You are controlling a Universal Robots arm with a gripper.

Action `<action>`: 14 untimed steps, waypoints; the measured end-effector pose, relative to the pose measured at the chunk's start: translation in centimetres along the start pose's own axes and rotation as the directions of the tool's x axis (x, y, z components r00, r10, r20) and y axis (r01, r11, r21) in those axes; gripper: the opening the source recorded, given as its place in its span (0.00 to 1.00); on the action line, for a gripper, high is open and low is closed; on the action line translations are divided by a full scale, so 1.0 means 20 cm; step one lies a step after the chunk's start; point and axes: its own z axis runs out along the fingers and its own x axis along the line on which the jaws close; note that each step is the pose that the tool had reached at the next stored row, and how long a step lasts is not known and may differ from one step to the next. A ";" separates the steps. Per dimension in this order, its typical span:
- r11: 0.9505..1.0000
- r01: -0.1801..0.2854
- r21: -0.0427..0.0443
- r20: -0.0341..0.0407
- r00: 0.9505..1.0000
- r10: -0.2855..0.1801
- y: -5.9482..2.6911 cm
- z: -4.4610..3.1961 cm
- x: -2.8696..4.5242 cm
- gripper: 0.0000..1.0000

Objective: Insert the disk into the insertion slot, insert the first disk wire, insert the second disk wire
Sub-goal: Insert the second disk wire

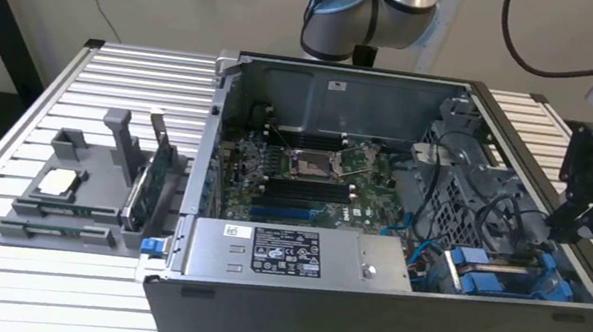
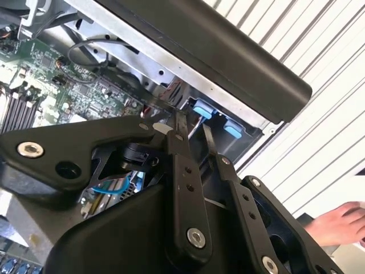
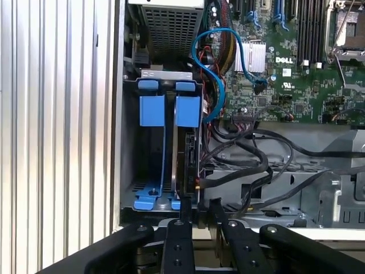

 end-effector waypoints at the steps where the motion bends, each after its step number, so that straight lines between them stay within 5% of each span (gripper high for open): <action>1: 1.000 0.000 0.000 0.001 1.000 0.000 0.000 0.000 0.000 0.27; 8: 1.000 0.000 0.000 0.015 1.000 0.000 0.000 0.002 0.000 0.25; 14: 1.000 0.000 0.000 0.016 1.000 0.000 0.000 0.002 0.000 0.16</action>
